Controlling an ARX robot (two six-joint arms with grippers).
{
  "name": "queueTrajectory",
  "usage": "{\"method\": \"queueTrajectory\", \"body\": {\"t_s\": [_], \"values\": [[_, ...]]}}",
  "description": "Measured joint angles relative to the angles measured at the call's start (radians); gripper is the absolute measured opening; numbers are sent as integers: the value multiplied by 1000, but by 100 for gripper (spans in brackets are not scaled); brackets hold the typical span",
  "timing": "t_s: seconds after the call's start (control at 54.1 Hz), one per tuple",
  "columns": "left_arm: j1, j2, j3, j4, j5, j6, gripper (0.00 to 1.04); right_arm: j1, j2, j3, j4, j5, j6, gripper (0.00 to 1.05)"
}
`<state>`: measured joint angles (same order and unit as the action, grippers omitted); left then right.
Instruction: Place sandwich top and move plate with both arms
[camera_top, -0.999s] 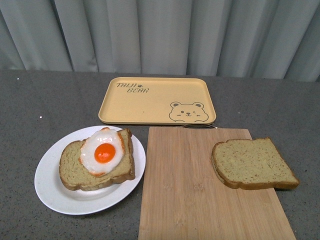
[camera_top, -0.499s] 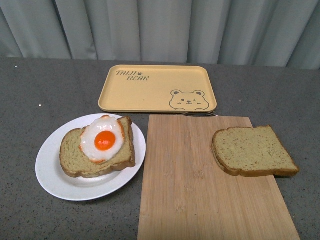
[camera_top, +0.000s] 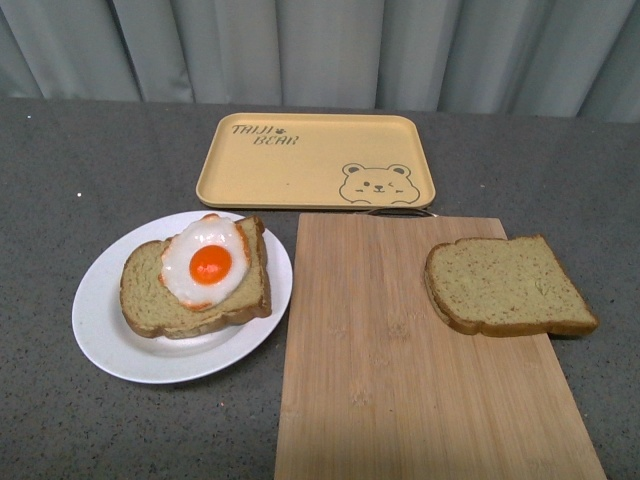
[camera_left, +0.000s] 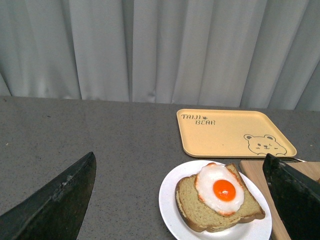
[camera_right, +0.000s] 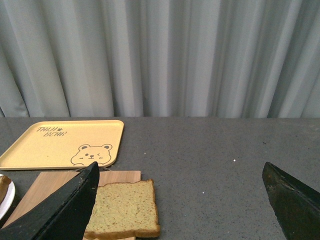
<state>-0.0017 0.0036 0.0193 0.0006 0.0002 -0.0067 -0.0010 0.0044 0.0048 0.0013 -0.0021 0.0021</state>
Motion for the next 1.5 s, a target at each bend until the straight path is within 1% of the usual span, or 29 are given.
{"method": "queueTrajectory", "body": {"t_s": [0.055, 0.074, 0.129, 0.148, 0.185, 0.259, 0.277, 0.333, 0.388, 0.481, 0.536, 0.573, 0.647, 0.74, 0.98, 1.091, 1.165, 1.443, 1.461, 1.498], "values": [[0, 0, 0, 0, 0, 0, 98, 0, 0, 0, 0, 0, 0, 95], [0, 0, 0, 0, 0, 0, 98, 4, 2, 0, 0, 16, -11, 95], [0, 0, 0, 0, 0, 0, 98, 68, 72, 2, 40, 259, -137, 95], [0, 0, 0, 0, -2, 0, 98, 72, 117, 3, 62, 327, -193, 95], [0, 0, 0, 0, 0, 0, 98, 45, 210, 3, 117, 333, -237, 95], [0, 0, 0, 0, 0, 0, 98, -42, 412, 26, 247, 238, -244, 95], [0, 0, 0, 0, 0, 0, 98, -85, 512, 48, 304, 184, -233, 95], [0, 0, 0, 0, 0, 0, 98, -150, 690, 98, 402, 95, -207, 95], [0, 0, 0, 0, 0, 0, 98, -191, 837, 147, 465, 28, -182, 95], [0, 0, 0, 0, -1, 0, 98, -229, 1058, 234, 480, -78, -137, 95], [0, 0, 0, 0, 0, 0, 98, -242, 1176, 289, 452, -149, -108, 95], [0, 0, 0, 0, 0, 0, 98, -254, 1261, 336, 415, -216, -84, 95], [0, 0, 0, 0, 0, 0, 98, -268, 1378, 407, 369, -293, -39, 95], [0, 0, 0, 0, 0, 0, 98, -285, 1575, 555, 254, -420, 13, 95], [0, 0, 0, 0, 0, 0, 98, -286, 1873, 786, 79, -644, 81, 95], [0, 0, 0, 0, 0, 0, 98, -280, 1990, 867, 60, -706, 116, 95], [0, 0, 0, 0, 0, 0, 98, -265, 2041, 904, 41, -730, 121, 95], [0, 0, 0, 0, 0, 0, 98, -199, 2169, 995, 17, -720, 158, 95], [0, 0, 0, 0, 0, 0, 98, -197, 2173, 997, 19, -720, 164, 95], [0, 0, 0, 0, 0, 0, 98, -190, 2187, 1006, 25, -718, 176, 90]]}}
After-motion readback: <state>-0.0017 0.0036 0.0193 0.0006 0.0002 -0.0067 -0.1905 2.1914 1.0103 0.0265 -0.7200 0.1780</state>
